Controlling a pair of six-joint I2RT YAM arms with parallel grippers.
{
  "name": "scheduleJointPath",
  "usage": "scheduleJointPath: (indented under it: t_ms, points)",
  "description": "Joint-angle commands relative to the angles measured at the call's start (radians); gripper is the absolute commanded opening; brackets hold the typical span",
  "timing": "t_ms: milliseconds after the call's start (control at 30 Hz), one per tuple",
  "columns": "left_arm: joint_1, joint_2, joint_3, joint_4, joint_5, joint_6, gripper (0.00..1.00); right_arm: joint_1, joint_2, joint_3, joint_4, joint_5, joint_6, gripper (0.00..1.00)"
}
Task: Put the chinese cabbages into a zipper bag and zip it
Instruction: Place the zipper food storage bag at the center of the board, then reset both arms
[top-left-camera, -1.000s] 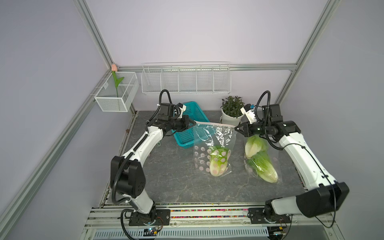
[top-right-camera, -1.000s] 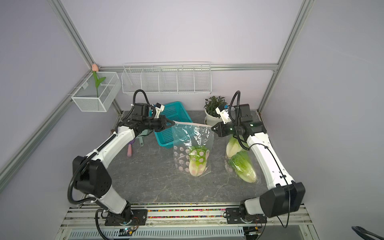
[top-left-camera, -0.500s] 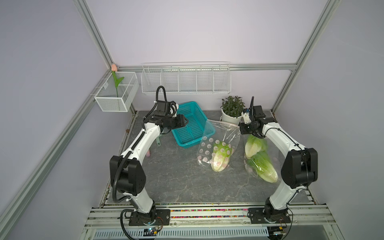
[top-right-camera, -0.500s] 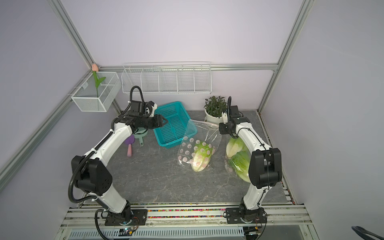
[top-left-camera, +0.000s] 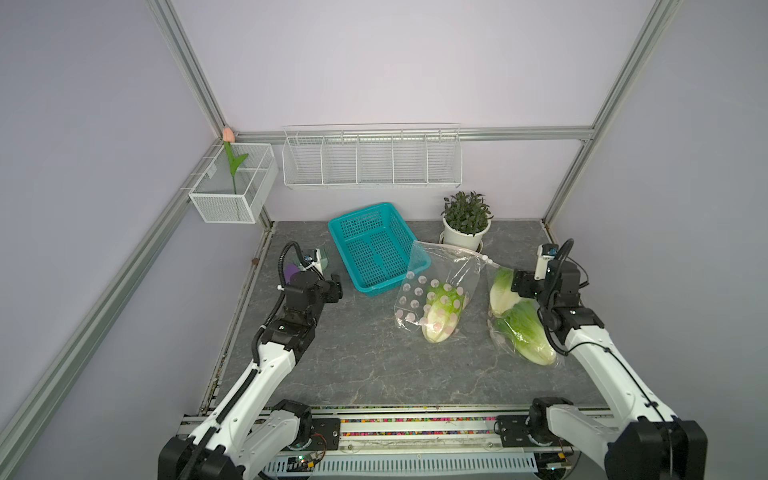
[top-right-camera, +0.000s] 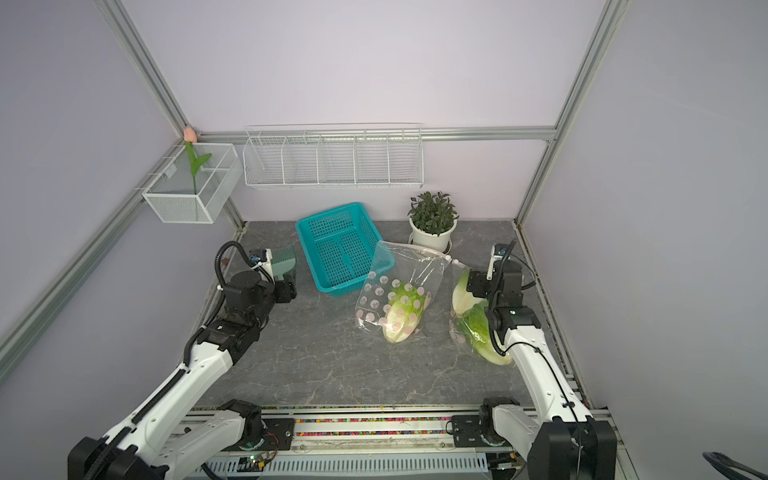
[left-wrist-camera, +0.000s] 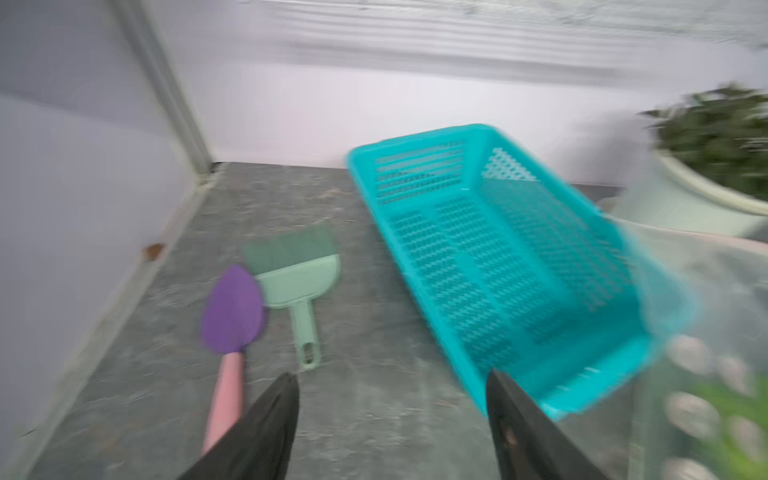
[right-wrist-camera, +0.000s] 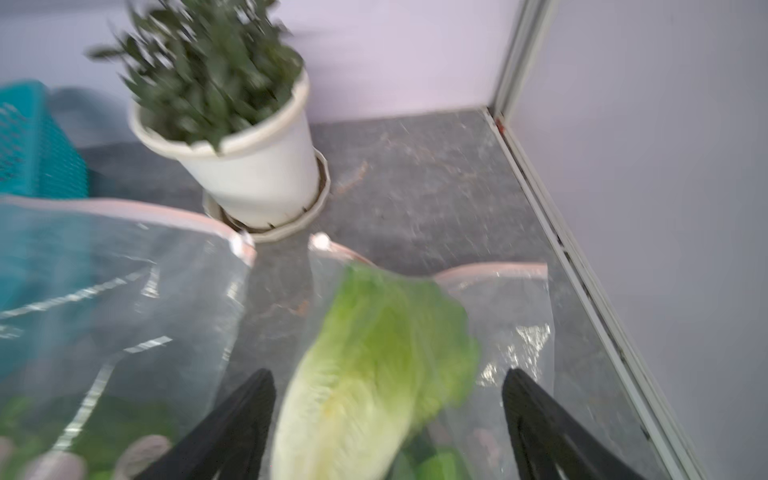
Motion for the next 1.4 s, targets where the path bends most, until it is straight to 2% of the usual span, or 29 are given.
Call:
scheduleJointPath:
  t_ms: [0,67,167,267,367,433,467,567,600,633,667,733,767,833,1367]
  points:
    - [0.010,0.054,-0.017,0.204,-0.460,0.030,0.75,-0.013,0.012,-0.160,0.353,0.135,0.004,0.89]
    - [0.027,0.083,-0.096,0.291,-0.500,0.010,0.75,-0.013,0.056,-0.225,0.460,0.141,0.016,0.89]
    - [0.083,0.142,-0.208,0.445,-0.443,-0.015,0.75,-0.014,0.156,-0.293,0.662,0.145,-0.001,0.90]
    - [0.158,0.231,-0.274,0.607,-0.232,-0.013,0.77,-0.014,0.242,-0.324,0.830,0.144,-0.017,0.94]
    - [0.186,0.323,-0.285,0.739,-0.090,0.065,0.80,-0.014,0.296,-0.338,0.939,0.106,-0.065,1.00]
    - [0.214,0.359,-0.273,0.762,0.009,0.088,0.81,-0.013,0.371,-0.374,1.080,0.113,-0.069,0.98]
    - [0.227,0.381,-0.266,0.759,0.037,0.082,0.81,-0.013,0.420,-0.396,1.185,0.099,-0.082,0.90]
    - [0.233,0.464,-0.304,0.893,0.083,0.097,0.81,-0.013,0.446,-0.419,1.222,0.011,-0.102,0.89]
    - [0.233,0.500,-0.314,0.954,0.088,0.104,0.95,-0.013,0.495,-0.426,1.283,0.024,-0.101,0.89]
    - [0.236,0.528,-0.318,1.007,0.089,0.110,0.99,-0.014,0.561,-0.435,1.398,0.048,-0.105,0.89]
    - [0.237,0.526,-0.305,0.984,0.077,0.104,0.99,-0.015,0.570,-0.443,1.440,0.049,-0.106,0.89]
    - [0.250,0.495,-0.266,0.858,-0.024,0.025,0.99,-0.016,0.485,-0.418,1.262,0.050,-0.085,0.89]
    - [0.252,0.483,-0.253,0.806,-0.040,0.013,1.00,-0.021,0.475,-0.399,1.207,0.054,-0.075,0.89]
    - [0.251,0.496,-0.257,0.839,-0.027,0.031,1.00,-0.025,0.513,-0.373,1.226,0.061,-0.081,0.89]
    - [0.250,0.488,-0.248,0.805,-0.029,0.026,0.99,-0.027,0.498,-0.372,1.199,0.057,-0.075,0.89]
